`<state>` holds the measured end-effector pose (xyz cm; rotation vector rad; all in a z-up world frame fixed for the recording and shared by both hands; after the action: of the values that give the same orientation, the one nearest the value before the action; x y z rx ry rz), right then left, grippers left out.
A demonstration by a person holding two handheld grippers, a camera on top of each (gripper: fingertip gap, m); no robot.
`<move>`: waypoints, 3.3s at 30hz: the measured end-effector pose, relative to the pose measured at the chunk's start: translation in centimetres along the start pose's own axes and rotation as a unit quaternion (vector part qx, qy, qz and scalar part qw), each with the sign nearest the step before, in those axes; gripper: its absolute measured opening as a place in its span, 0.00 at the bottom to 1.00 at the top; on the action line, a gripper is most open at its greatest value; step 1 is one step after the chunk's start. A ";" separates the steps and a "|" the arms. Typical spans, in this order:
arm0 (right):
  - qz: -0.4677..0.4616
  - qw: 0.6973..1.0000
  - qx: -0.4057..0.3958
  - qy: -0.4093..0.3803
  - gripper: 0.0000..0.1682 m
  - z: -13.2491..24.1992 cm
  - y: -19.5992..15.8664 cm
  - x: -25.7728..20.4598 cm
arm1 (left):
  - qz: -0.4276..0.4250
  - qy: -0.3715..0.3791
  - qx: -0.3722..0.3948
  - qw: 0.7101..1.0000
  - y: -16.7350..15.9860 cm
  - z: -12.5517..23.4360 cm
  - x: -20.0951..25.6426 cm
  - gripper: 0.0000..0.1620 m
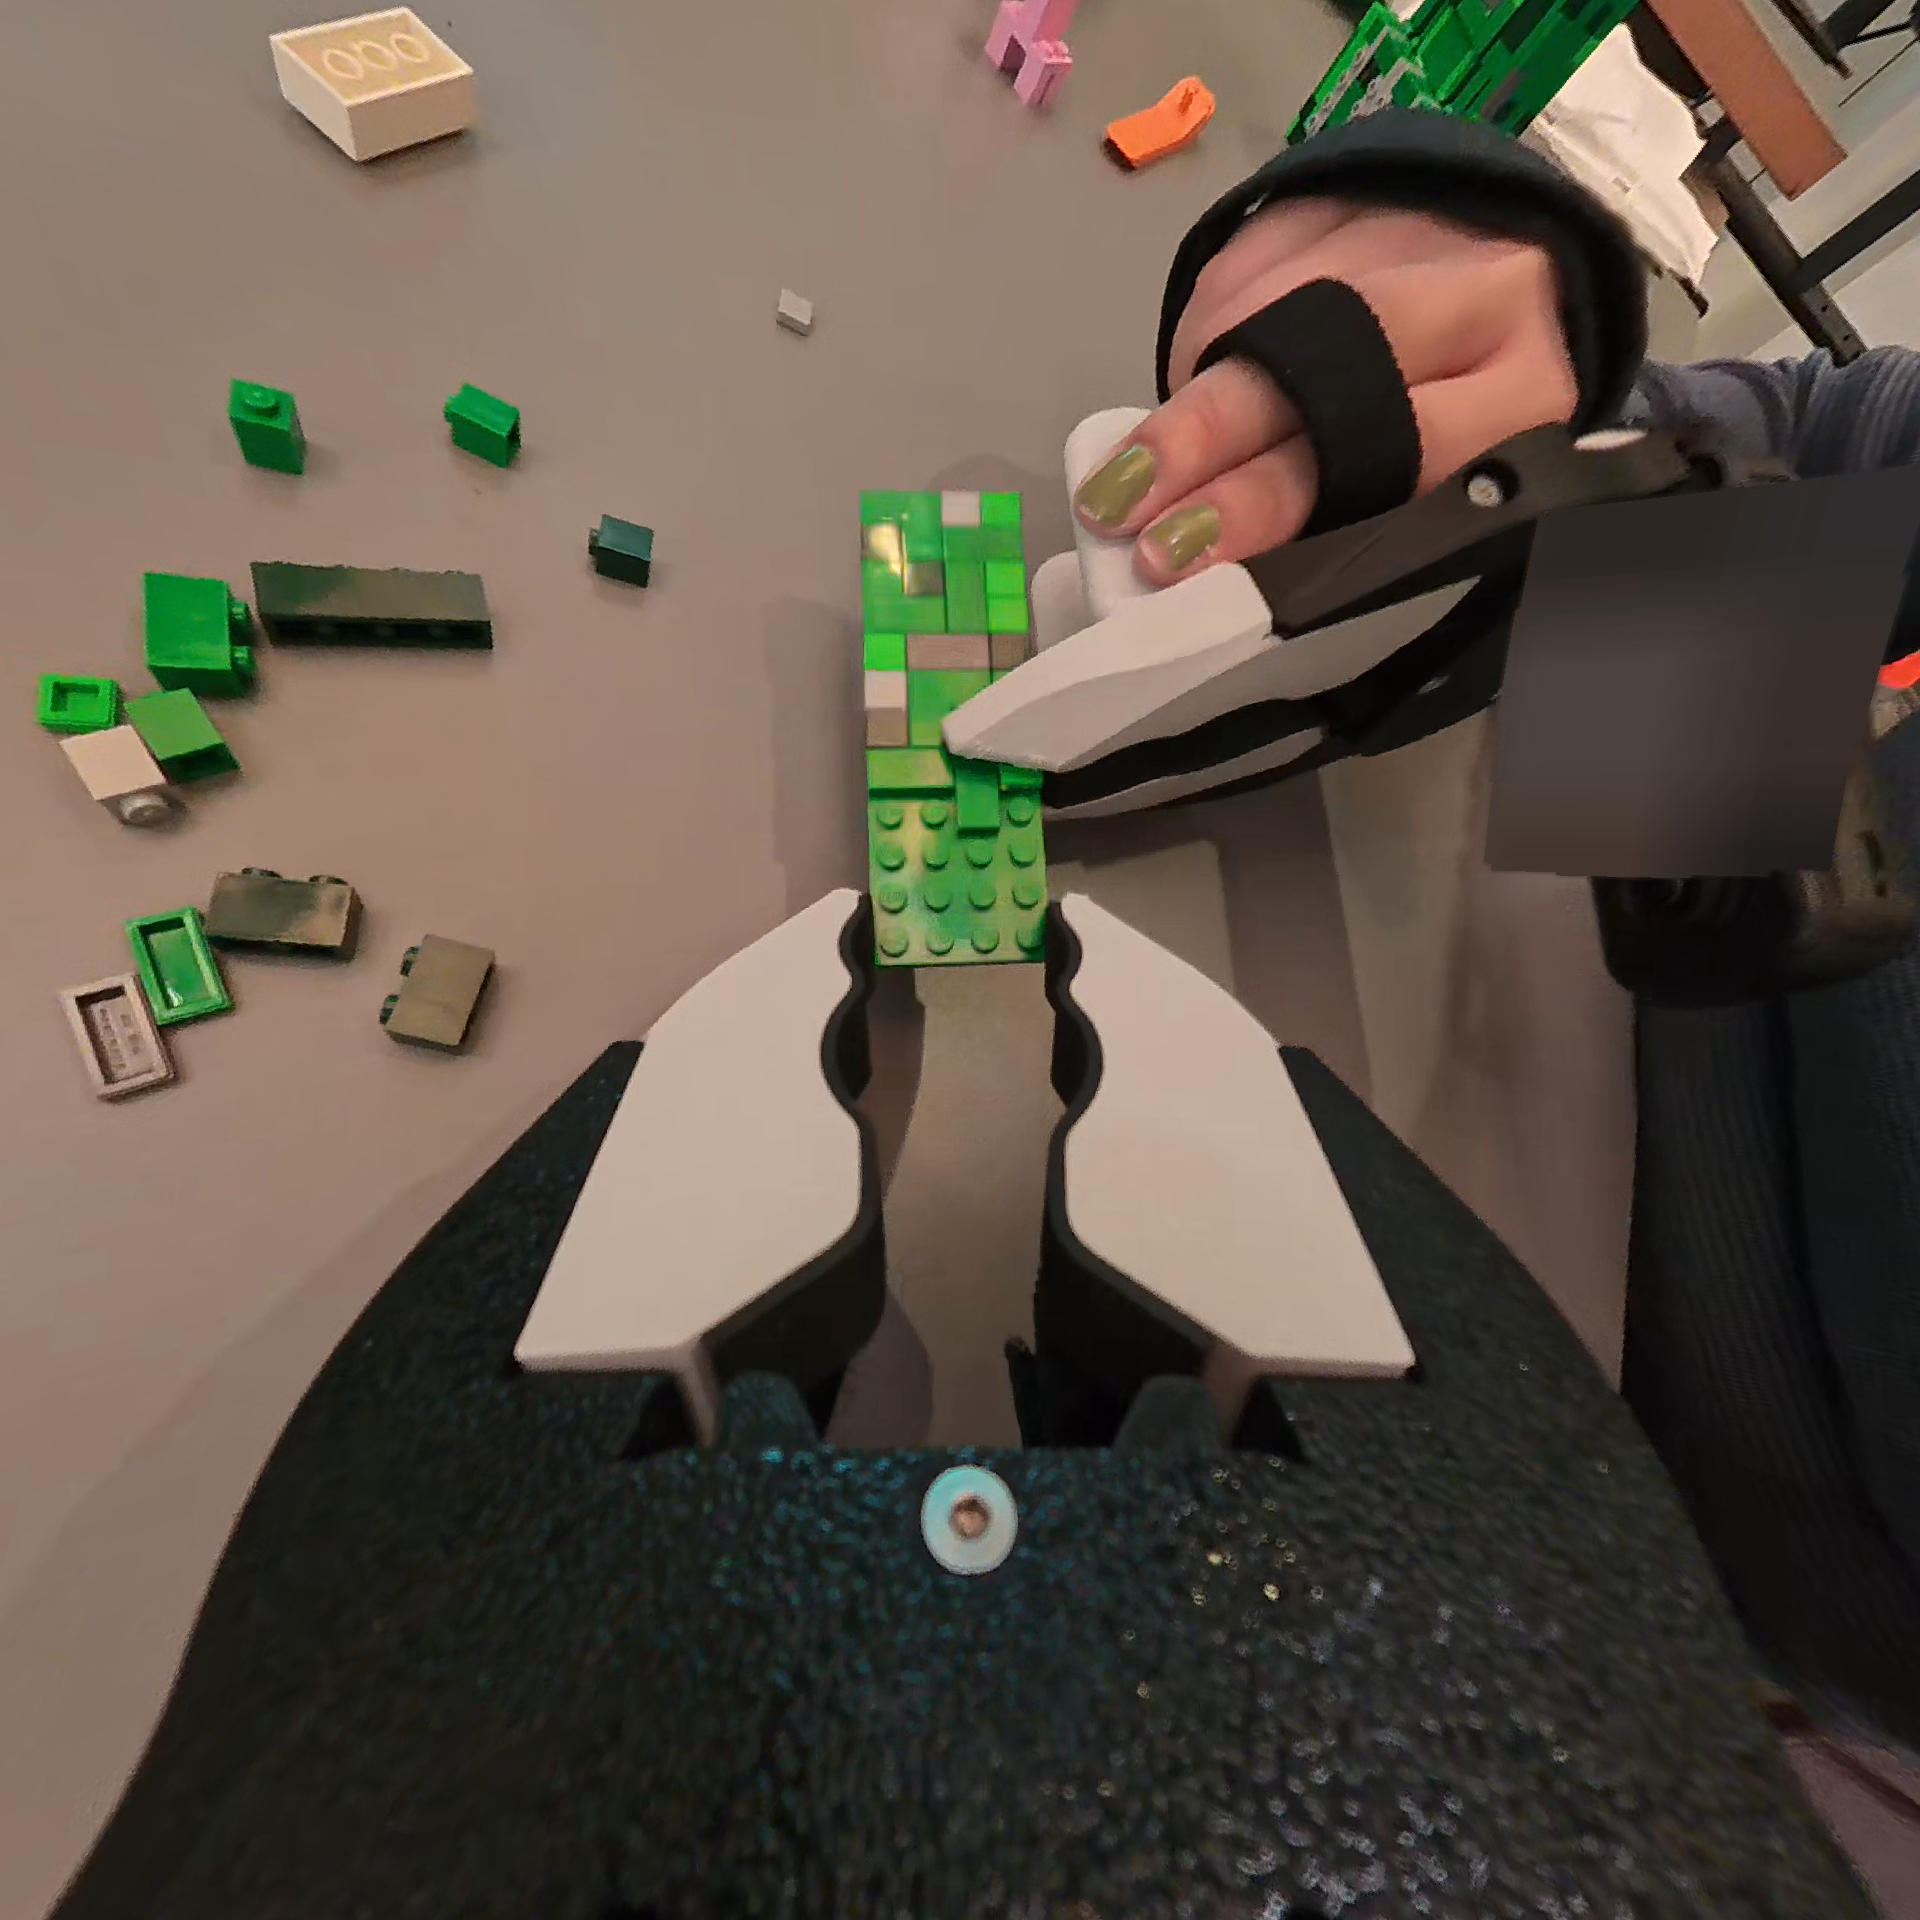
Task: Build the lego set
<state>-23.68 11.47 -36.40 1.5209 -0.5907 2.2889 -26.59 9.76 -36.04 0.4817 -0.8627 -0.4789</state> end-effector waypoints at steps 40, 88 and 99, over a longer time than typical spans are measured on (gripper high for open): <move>-0.013 0.997 -0.038 -0.061 0.14 0.1 -3.0 1.2 | -0.054 0.068 0.032 0.996 1.3 -1.3 -0.3 0.21; -0.385 0.831 0.117 0.383 0.04 2.7 -6.7 -4.4 | -0.225 0.092 -0.070 0.968 -2.1 -1.1 -1.0 0.22; -0.398 0.862 0.106 0.296 0.04 3.4 -6.9 -0.8 | -0.218 0.086 -0.024 0.972 -0.8 -2.0 -0.7 0.22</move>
<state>-17.39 15.62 -34.93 0.7910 0.4109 1.9798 -25.51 9.91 -38.08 0.6617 -0.5740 -0.8465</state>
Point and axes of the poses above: each gripper's, where its closed fingertips meet, z back along the fingers, y out of its top, x = y × z across the jaws, the point moved 1 cm from there along z, back along the fingers, and after that the axes turned 14 degrees about z, right-handed, at the moved point
